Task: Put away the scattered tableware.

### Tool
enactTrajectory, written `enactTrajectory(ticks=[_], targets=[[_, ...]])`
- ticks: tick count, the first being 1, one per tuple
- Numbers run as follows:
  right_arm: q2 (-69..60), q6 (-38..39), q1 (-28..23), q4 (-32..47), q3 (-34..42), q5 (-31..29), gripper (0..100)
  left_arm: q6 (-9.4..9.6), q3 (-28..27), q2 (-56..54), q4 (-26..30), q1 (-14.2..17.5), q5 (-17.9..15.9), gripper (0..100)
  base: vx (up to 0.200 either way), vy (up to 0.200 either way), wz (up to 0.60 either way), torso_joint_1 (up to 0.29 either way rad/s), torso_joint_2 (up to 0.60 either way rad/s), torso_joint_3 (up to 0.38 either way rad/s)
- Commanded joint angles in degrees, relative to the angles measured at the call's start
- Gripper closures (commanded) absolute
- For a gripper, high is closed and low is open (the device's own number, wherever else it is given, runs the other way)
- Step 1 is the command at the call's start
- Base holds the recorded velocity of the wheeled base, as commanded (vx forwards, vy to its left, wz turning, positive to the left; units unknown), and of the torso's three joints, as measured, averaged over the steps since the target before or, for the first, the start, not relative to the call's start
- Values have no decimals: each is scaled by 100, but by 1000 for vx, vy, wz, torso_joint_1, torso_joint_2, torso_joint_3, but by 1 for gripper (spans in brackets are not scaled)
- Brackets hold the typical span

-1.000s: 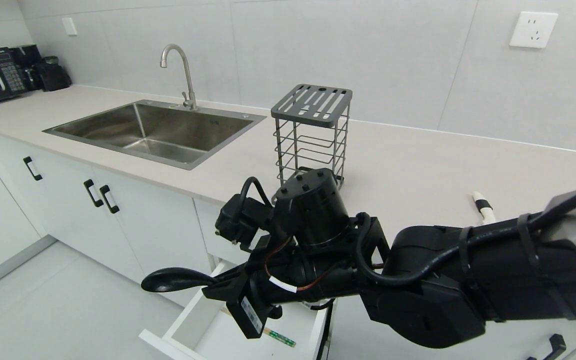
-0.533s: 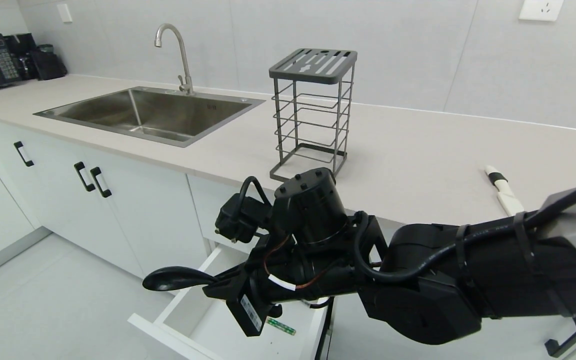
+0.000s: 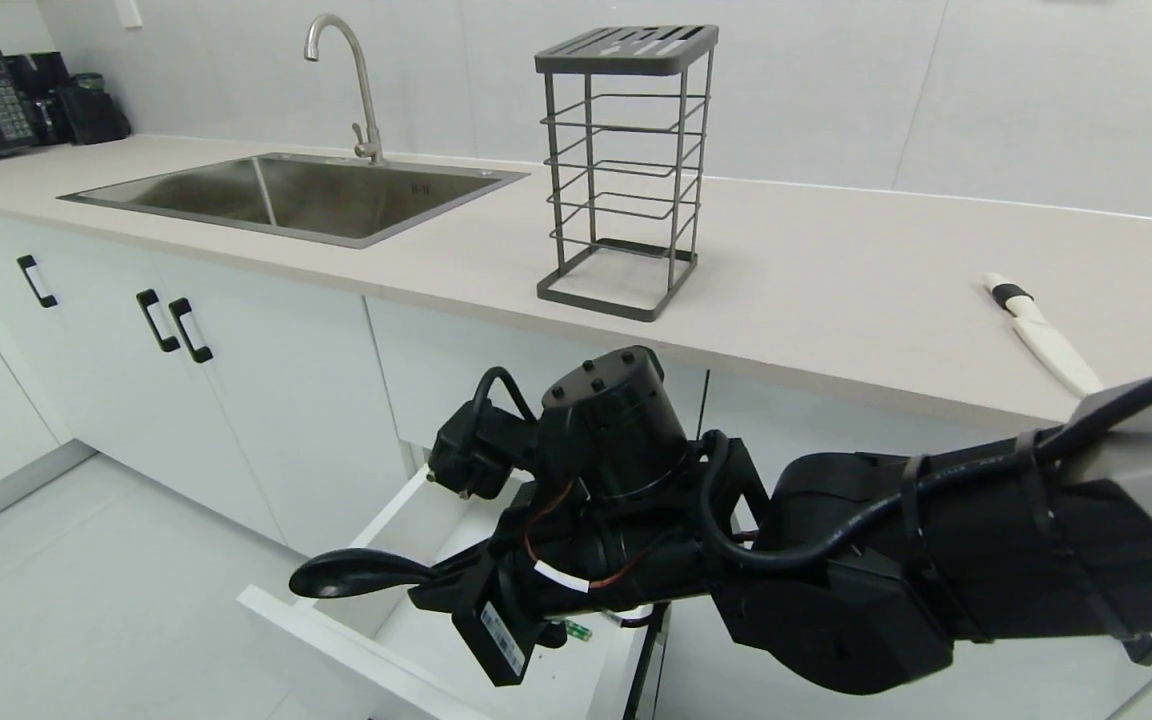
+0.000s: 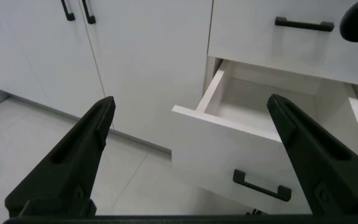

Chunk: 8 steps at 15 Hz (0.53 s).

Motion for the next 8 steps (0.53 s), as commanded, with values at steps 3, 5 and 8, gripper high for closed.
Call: enactTrajectory(ticks=[3, 5, 8], targets=[[32, 14, 12, 94, -16, -183, 100, -1, 0, 7, 1, 1, -2, 0, 0, 0, 0, -155, 282, 123], [94, 23, 3, 111, -104, -306, 100, -1, 0, 7, 1, 1, 7, 0, 0, 0, 0, -34, 256, 44], [287, 23, -6, 102, -350, -306, 100, -1, 0, 7, 1, 1, -2, 0, 0, 0, 0, -2, 75, 26]])
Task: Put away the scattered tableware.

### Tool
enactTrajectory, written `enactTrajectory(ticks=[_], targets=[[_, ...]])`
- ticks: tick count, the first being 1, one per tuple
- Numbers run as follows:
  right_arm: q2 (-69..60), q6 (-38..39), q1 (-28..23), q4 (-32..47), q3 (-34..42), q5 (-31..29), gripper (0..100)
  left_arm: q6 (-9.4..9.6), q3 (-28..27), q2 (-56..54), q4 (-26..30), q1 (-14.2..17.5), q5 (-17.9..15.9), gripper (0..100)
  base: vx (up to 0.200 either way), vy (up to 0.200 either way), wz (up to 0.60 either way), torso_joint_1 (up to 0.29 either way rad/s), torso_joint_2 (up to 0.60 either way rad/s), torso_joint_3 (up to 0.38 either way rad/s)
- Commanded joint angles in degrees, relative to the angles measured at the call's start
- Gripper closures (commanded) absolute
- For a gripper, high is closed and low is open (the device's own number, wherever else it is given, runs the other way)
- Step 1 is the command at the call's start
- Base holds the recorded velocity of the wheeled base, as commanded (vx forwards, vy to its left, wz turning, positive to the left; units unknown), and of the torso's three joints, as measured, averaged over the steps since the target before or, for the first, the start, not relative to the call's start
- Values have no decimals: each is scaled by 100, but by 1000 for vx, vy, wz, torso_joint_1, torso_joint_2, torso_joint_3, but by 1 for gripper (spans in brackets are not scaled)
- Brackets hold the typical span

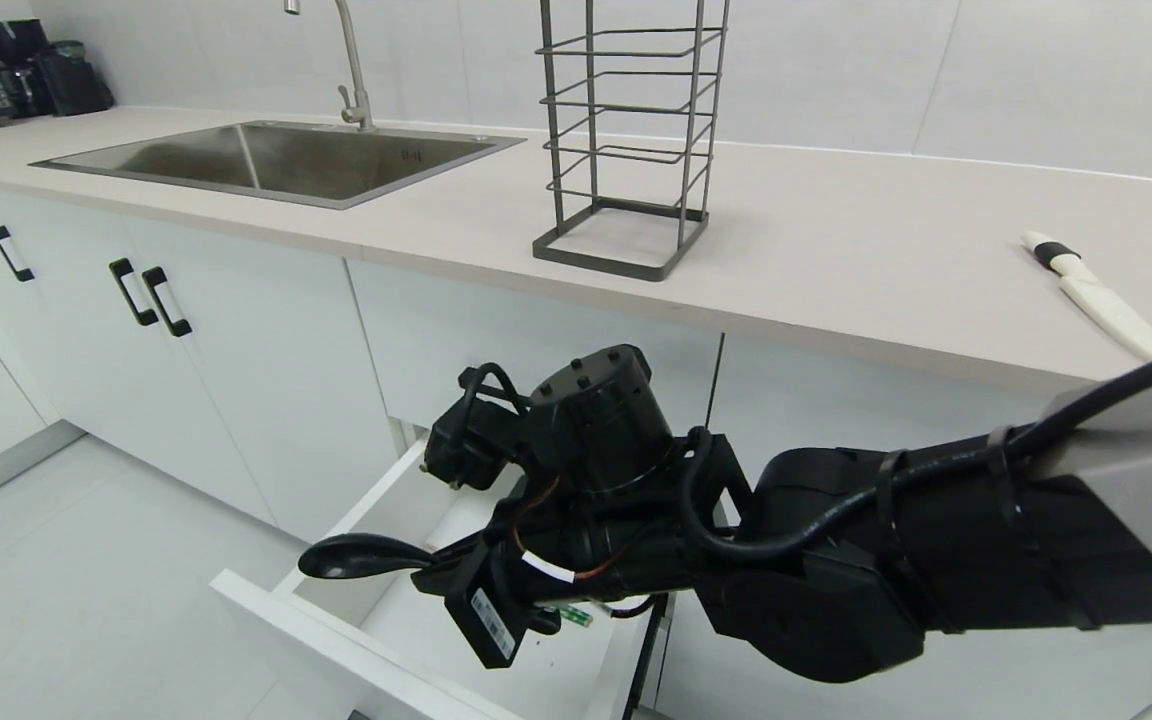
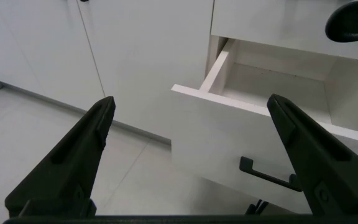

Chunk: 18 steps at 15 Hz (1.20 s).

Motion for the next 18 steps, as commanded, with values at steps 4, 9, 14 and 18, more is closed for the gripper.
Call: enactTrajectory(ticks=[4, 9, 14, 18], targets=[[435, -37, -8, -10, -384, -1, 100, -1, 0, 7, -4, 1, -2, 0, 0, 0, 0, 0, 0, 0], [743, -37, -35, 8, -630, -1, 100, -1, 0, 7, -4, 1, 7, 0, 0, 0, 0, 0, 0, 0], [1024, -90, -175, 17, -630, -1, 100, -1, 0, 7, -4, 1, 7, 0, 0, 0, 0, 0, 0, 0], [1253, -169, -325, 8, -630, -1, 100, -1, 0, 7, -4, 1, -2, 0, 0, 0, 0, 0, 0, 0]])
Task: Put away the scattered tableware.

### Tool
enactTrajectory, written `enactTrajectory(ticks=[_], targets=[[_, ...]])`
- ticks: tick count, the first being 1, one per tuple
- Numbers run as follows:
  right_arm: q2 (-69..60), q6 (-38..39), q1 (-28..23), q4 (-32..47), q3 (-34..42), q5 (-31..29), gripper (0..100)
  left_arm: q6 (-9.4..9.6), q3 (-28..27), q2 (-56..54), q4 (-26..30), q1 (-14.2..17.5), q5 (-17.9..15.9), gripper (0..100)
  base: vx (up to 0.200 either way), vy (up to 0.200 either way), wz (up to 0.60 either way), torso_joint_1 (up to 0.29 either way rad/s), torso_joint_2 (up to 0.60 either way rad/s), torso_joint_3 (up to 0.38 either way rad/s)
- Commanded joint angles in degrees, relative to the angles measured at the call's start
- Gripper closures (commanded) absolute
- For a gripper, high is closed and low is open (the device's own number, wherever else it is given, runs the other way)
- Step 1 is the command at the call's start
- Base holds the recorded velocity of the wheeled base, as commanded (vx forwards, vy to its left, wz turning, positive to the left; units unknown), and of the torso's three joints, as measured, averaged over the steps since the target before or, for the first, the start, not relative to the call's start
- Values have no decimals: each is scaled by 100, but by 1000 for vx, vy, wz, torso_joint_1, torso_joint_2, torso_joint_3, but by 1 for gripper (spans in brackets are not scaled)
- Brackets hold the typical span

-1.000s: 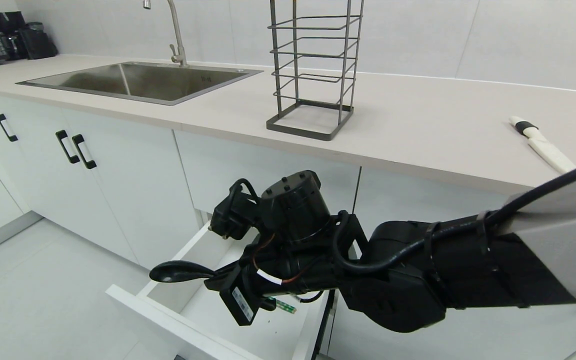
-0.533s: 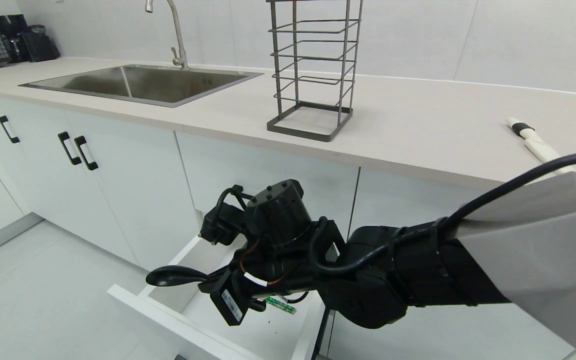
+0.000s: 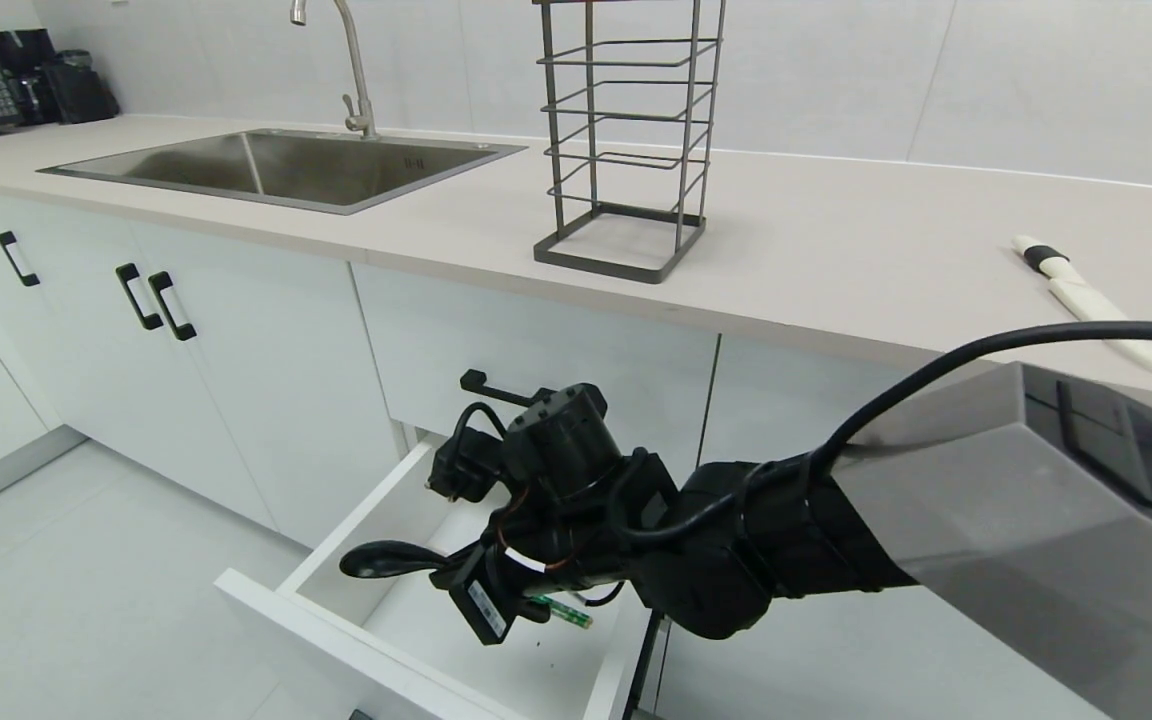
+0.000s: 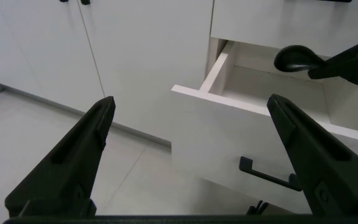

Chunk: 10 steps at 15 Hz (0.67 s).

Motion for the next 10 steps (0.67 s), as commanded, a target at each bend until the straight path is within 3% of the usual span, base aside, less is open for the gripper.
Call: enactTrajectory(ticks=[1, 7, 10], targets=[[182, -4, -38, -10, -7, 1, 100, -1, 0, 7, -2, 1, 7, 0, 0, 0, 0, 0, 0, 0], [445, -13, -161, -10, -130, -17, 100, -1, 0, 7, -2, 1, 7, 0, 0, 0, 0, 0, 0, 0], [744, -13, -214, -10, -535, -122, 100, -1, 0, 7, -2, 1, -2, 0, 0, 0, 0, 0, 0, 0]])
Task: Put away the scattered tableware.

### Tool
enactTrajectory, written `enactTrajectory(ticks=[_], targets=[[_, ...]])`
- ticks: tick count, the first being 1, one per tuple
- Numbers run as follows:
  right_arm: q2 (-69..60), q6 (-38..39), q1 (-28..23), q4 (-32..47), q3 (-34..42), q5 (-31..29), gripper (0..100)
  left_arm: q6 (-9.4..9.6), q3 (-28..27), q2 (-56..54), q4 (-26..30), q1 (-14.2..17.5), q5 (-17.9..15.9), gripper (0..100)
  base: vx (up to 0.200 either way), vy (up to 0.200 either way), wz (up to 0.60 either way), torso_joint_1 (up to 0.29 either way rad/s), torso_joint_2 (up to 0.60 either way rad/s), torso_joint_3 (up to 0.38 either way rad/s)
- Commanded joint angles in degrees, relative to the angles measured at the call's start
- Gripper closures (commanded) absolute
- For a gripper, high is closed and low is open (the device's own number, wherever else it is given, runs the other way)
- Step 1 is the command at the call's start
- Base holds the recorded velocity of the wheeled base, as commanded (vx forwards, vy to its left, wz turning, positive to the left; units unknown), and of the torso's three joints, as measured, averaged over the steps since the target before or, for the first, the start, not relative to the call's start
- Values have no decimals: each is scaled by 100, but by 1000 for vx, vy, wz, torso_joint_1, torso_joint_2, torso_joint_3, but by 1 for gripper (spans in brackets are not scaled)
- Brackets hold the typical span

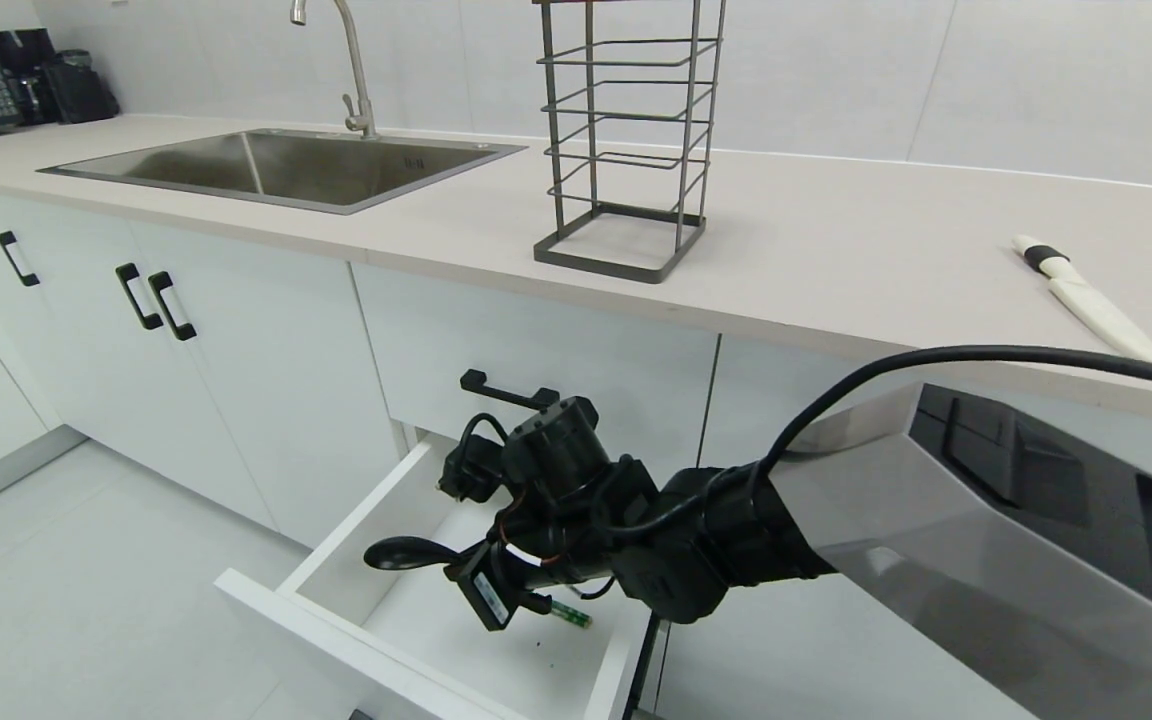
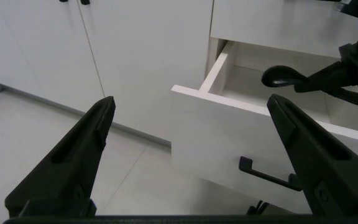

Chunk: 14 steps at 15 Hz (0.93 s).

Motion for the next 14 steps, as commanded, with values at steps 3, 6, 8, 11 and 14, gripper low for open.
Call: enactTrajectory(ticks=[3, 6, 8, 11, 14], targets=[[266, -2, -28, 8, -139, -3, 100, -1, 0, 7, -2, 1, -2, 0, 0, 0, 0, 0, 0, 0], [441, -11, -72, -1, -201, -197, 100, -1, 0, 7, -2, 1, -2, 0, 0, 0, 0, 0, 0, 0], [556, -11, -72, -1, -297, -205, 100, -1, 0, 7, -2, 1, -2, 0, 0, 0, 0, 0, 0, 0], [705, -90, -80, -1, -341, -214, 100, -1, 0, 7, -2, 1, -2, 0, 0, 0, 0, 0, 0, 0], [855, -169, -80, -1, -429, -487, 100, -1, 0, 7, -2, 1, 7, 0, 0, 0, 0, 0, 0, 0]])
